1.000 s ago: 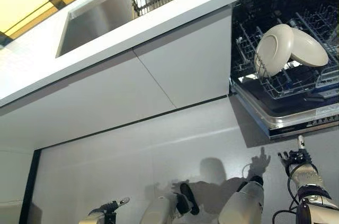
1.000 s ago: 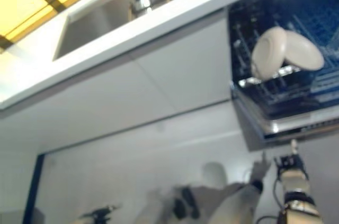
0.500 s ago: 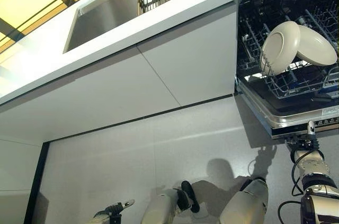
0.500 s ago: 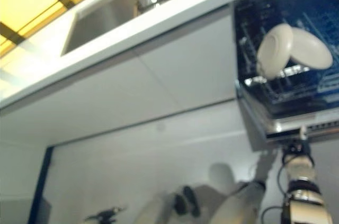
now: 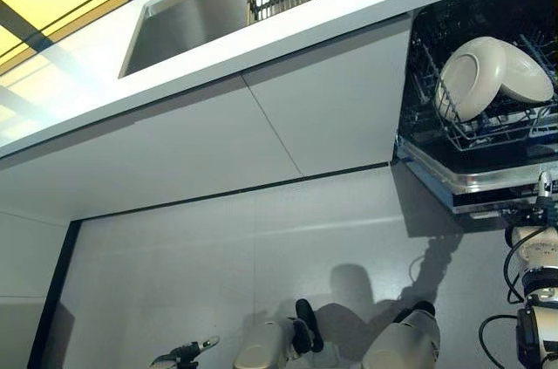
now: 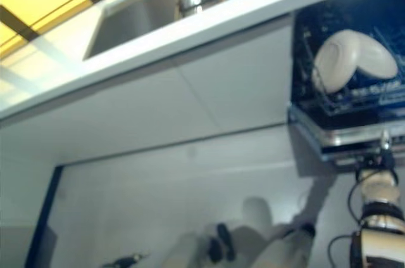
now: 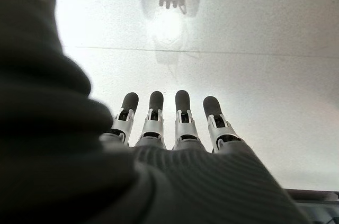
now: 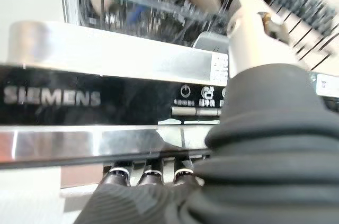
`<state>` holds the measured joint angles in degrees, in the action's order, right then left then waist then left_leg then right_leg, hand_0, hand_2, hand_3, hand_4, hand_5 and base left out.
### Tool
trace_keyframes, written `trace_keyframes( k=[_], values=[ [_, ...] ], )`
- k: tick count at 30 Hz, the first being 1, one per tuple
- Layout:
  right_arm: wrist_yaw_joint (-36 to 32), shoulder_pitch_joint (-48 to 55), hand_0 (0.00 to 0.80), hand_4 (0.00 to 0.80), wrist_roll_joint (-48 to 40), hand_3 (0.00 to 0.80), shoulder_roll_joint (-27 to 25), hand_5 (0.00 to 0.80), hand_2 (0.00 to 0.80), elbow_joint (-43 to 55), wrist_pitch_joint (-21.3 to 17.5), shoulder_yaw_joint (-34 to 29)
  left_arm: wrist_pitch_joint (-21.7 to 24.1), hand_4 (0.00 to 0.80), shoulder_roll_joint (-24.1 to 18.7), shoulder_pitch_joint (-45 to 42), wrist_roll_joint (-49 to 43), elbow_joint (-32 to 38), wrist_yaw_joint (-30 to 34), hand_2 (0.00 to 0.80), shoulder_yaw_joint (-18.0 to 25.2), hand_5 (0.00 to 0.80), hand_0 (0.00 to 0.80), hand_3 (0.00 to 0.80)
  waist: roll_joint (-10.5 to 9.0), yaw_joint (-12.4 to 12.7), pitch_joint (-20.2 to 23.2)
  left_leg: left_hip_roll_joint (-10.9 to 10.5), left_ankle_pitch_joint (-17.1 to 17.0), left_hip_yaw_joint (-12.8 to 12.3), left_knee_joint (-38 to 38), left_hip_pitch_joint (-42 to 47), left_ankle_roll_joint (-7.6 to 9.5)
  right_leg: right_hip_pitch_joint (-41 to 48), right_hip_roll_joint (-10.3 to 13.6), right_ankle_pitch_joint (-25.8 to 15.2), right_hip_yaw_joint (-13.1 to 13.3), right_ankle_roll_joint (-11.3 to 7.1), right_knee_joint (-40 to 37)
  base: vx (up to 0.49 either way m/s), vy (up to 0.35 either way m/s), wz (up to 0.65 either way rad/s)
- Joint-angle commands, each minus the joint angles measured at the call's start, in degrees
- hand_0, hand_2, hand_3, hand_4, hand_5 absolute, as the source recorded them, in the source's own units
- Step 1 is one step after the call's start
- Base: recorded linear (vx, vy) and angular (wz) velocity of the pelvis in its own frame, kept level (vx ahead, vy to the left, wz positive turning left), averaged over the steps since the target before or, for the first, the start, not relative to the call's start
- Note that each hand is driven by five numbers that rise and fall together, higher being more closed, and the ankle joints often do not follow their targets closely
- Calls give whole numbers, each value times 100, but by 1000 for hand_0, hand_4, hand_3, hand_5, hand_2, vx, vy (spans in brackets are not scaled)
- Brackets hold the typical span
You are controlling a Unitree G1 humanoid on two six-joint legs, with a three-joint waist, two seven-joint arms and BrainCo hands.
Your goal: Take plates into dishwasher
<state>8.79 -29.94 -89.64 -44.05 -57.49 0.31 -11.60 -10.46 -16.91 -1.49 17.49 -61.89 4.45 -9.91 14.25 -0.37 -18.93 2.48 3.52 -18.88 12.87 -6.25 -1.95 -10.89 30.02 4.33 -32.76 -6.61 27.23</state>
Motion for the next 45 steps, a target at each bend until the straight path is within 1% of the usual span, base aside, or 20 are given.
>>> trace_keyframes(
  k=[1,8,11,12,14,15,16,17,18,19,20,24,26,30,32,35,37,40,43,45],
  values=[
    [-1466,-2785,0,0,53,0,-611,0,0,753,-174,462,87,0,-650,69,-288,-67,22,0,93,0,0,0,-304,753,497,-188,389,-115,-530,662,312,158,-195,23,-60,59,514,17,-37,10],
    [-1486,-2918,0,0,159,0,-606,0,0,665,-227,545,170,0,-693,85,-355,-184,-13,0,116,0,0,0,-415,842,512,-169,368,-43,-560,672,283,260,-243,-33,-141,39,474,4,-31,7],
    [-1370,-2936,0,0,416,0,-628,0,0,626,-196,576,201,0,-726,73,-398,-198,-20,0,155,0,0,0,-456,863,527,-156,361,-47,-575,677,274,291,-274,-56,-175,31,424,-15,-24,14],
    [-1184,-2920,0,0,756,0,-630,0,0,592,-177,591,201,0,-742,74,-427,-199,-24,0,181,0,0,0,-479,865,533,-141,365,-61,-571,683,270,310,-283,-85,-192,21,404,-24,-45,17],
    [-756,-2831,0,0,1812,0,-682,0,0,458,24,665,186,0,-771,75,-459,-182,-57,0,244,0,0,0,-544,863,539,-119,369,-78,-574,695,265,346,-316,-136,-212,3,338,-24,-52,13],
    [-571,-2756,0,0,2524,0,-720,0,0,362,281,773,170,0,-784,90,-457,-174,-92,0,277,0,0,0,-600,849,541,-100,362,-93,-594,711,259,361,-346,-170,-215,-1,275,-20,-42,6],
    [-510,-2745,0,0,2757,0,-727,0,0,334,394,792,167,0,-783,86,-457,-166,-106,0,288,0,0,0,-610,843,542,-89,356,-100,-607,722,255,373,-364,-189,-217,-2,241,-23,-49,9],
    [-540,-2674,0,0,3069,0,-768,0,0,228,589,913,159,0,-805,106,-448,-175,-122,0,315,0,0,0,-661,831,542,-76,344,-108,-629,736,253,384,-389,-213,-209,-6,177,-16,-36,10],
    [-613,-2659,0,0,3185,0,-790,0,0,138,653,970,163,0,-821,110,-436,-191,-126,0,331,0,0,0,-686,824,549,-63,329,-117,-657,752,250,396,-415,-227,-203,-7,123,-18,-63,10],
    [-767,-2618,0,0,3589,0,-833,0,0,-61,863,1098,172,0,-859,134,-426,-223,-134,0,361,0,0,0,-754,804,572,-24,298,-147,-729,795,242,432,-480,-261,-202,-18,-3,-6,-69,7],
    [-893,-2580,0,0,3857,0,-854,0,0,-202,975,1168,162,0,-895,147,-433,-234,-130,0,388,0,0,0,-804,799,597,2,271,-167,-779,828,232,473,-531,-300,-202,-27,-123,2,-91,4],
    [-1285,-2252,0,0,4610,0,-828,0,0,-476,1280,1409,189,0,-984,189,-477,-302,-118,0,524,0,0,0,-991,751,739,124,137,-202,-1012,953,165,674,-809,-403,-146,-45,-675,21,-80,-7],
    [-1547,-1938,0,0,5328,0,-735,0,0,-507,1364,1534,201,0,-985,193,-496,-294,-155,0,547,0,0,0,-1070,731,851,187,7,-190,-1192,1025,97,835,-1027,-433,-96,-49,-1046,27,-63,-15],
    [-1601,-1086,0,0,7189,0,-531,0,0,-153,1221,1903,151,0,-980,236,-426,-263,-245,0,624,0,0,0,-1209,659,1030,261,-216,-235,-1495,1139,-20,1153,-1410,-433,-29,-53,-1679,7,-38,-11],
    [-1474,-708,0,0,8087,0,-461,0,0,105,1150,2169,83,0,-984,279,-424,-202,-253,0,647,0,0,0,-1274,633,1092,263,-286,-247,-1615,1199,-54,1289,-1545,-443,2,-73,-1929,-2,-16,-19],
    [-1382,-412,0,0,8722,0,-395,0,0,342,1146,2368,-19,0,-977,314,-448,-129,-226,0,644,0,0,0,-1331,605,1134,263,-327,-259,-1698,1245,-79,1382,-1628,-473,8,-104,-2109,-16,-3,-9],
    [-1290,35,0,0,9271,0,-184,0,0,615,1177,2453,-12,0,-975,312,-753,-163,-83,0,572,0,0,0,-1391,530,1191,244,-312,-263,-1720,1280,-89,1466,-1745,-513,82,-156,-2321,-23,12,-5],
    [-1080,527,0,0,9454,0,118,0,0,863,1159,2418,-99,0,-913,318,-800,-211,-133,0,505,0,0,0,-1413,453,1230,227,-279,-286,-1729,1323,-74,1516,-1780,-534,137,-192,-2427,-22,32,-7],
    [-616,1389,0,0,9150,0,644,0,0,973,954,2072,-171,0,-815,369,-1308,-213,-67,0,332,0,0,0,-1414,366,1239,187,-219,-291,-1732,1358,-14,1527,-1765,-539,204,-215,-2404,-40,10,-5],
    [-411,1720,0,0,8937,0,928,0,0,1044,910,1943,-308,0,-779,402,-1445,-210,40,0,211,0,0,0,-1396,306,1226,165,-180,-281,-1725,1385,40,1486,-1742,-504,258,-220,-2293,-58,-4,2]
  ],
)
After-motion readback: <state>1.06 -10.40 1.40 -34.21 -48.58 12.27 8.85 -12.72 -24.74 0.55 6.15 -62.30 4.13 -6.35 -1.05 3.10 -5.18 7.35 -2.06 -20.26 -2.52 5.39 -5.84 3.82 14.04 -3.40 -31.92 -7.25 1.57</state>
